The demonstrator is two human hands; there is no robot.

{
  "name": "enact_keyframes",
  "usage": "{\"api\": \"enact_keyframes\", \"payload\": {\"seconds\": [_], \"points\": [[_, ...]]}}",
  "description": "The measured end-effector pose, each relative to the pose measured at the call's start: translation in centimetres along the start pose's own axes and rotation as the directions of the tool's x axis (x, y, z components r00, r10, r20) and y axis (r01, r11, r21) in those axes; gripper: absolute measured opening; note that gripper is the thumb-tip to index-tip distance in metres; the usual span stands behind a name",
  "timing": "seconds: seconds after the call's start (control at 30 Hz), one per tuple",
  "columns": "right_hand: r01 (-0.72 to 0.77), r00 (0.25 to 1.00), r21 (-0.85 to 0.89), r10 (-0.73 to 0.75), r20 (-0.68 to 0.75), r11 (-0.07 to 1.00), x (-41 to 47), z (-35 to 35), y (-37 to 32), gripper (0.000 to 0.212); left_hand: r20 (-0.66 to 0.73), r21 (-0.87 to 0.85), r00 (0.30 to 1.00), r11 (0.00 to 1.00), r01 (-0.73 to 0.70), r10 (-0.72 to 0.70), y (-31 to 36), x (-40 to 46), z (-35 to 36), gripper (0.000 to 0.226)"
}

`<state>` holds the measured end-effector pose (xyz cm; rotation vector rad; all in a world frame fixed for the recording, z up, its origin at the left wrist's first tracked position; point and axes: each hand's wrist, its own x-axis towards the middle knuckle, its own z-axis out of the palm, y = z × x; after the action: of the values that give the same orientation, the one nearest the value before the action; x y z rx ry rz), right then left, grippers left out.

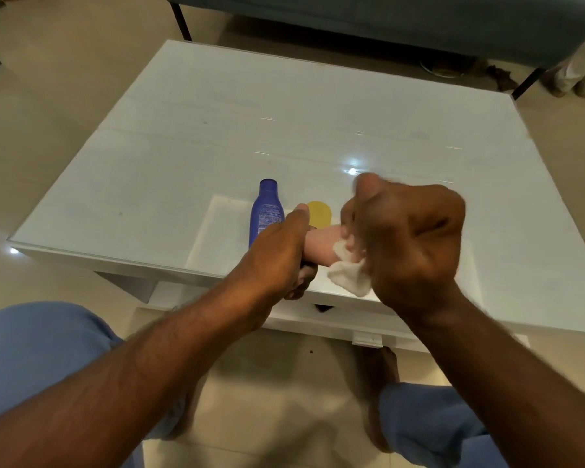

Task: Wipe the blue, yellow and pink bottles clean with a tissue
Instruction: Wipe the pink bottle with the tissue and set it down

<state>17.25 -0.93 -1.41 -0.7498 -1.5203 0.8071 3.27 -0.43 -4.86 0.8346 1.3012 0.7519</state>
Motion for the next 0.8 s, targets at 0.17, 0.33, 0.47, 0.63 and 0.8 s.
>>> {"api": "enact_keyframes", "payload": {"seconds": [0.17, 0.33, 0.47, 0.63, 0.8], "points": [[-0.366, 0.844, 0.671, 0.534, -0.052, 0.644, 1.7, -1.2, -0.5, 0.086, 0.003, 0.06, 0.999, 0.998, 0.034, -0.034, 0.8, -0.3, -0.2, 0.056], [-0.429, 0.552, 0.774, 0.813, -0.182, 0.465, 1.9, -2.9, 0.0, 0.073, -0.099, 0.189, 0.994, 0.981, -0.033, 0.053, 0.9, -0.2, -0.2, 0.047], [-0.564, 0.454, 0.656, 0.852, -0.261, 0.502, 2.0, -3.4, 0.7, 0.062, -0.114, 0.241, 0.991, 0.97, -0.039, 0.068, 0.8, -0.2, -0.1, 0.046], [-0.741, 0.615, 0.141, 0.748, -0.249, 0.656, 1.3, -1.6, 0.5, 0.045, -0.091, 0.268, 0.989, 0.96, -0.085, 0.113, 0.7, -0.4, 0.0, 0.05], [-0.637, 0.746, -0.351, 0.663, -0.057, 0.686, 0.6, -0.5, 0.7, 0.029, -0.097, 0.252, 0.98, 0.957, -0.144, 0.173, 0.8, -0.4, -0.2, 0.049]]}}
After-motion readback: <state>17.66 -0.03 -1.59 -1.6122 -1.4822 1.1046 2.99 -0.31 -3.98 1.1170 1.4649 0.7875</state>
